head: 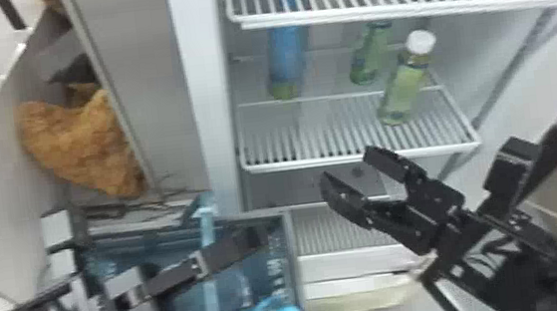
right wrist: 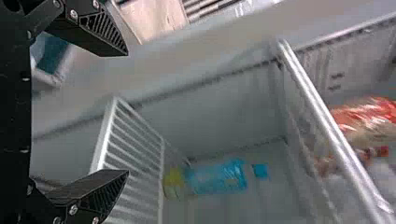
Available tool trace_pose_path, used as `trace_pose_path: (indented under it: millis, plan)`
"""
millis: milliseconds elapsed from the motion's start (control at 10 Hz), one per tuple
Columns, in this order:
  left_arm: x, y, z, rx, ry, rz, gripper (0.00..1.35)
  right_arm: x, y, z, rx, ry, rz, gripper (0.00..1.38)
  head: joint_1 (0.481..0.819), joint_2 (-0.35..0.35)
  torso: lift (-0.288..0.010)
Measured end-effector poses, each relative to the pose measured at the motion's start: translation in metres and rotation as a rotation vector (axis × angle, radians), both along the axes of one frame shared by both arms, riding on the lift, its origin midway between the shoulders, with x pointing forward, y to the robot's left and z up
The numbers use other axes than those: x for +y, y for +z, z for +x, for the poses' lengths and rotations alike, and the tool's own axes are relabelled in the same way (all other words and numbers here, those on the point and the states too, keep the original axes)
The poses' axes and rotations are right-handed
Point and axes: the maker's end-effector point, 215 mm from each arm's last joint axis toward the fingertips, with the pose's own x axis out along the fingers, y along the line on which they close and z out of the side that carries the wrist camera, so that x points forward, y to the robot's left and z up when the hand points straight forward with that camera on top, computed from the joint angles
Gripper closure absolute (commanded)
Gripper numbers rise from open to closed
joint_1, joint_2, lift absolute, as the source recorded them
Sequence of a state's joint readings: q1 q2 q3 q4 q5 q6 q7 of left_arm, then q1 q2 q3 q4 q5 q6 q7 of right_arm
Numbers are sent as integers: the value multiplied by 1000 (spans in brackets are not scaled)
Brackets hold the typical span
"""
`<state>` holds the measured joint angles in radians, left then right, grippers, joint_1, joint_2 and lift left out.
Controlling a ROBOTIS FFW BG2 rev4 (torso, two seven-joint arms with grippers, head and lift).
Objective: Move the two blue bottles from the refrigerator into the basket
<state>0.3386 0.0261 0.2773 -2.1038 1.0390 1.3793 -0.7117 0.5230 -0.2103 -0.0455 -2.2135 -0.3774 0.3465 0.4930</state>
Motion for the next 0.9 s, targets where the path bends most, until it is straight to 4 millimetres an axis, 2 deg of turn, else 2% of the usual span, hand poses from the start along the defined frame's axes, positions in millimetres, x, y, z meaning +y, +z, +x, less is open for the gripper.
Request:
trace_pose_path:
  millis: [300,600,900]
  plan:
    - [-1,-2,-1,8,-3,-3,1199,-23,13,30,-91,-91,-36,154,695,-176,-220]
    - [-2,-3,-2,10,-7,-3,1199,-44,18,70,-151,-171,-67,131,695,-197,-220]
    - [-3,-3,-2,12,-8,-6,1199,-53,22,111,-180,-208,-87,121,695,-200,-220]
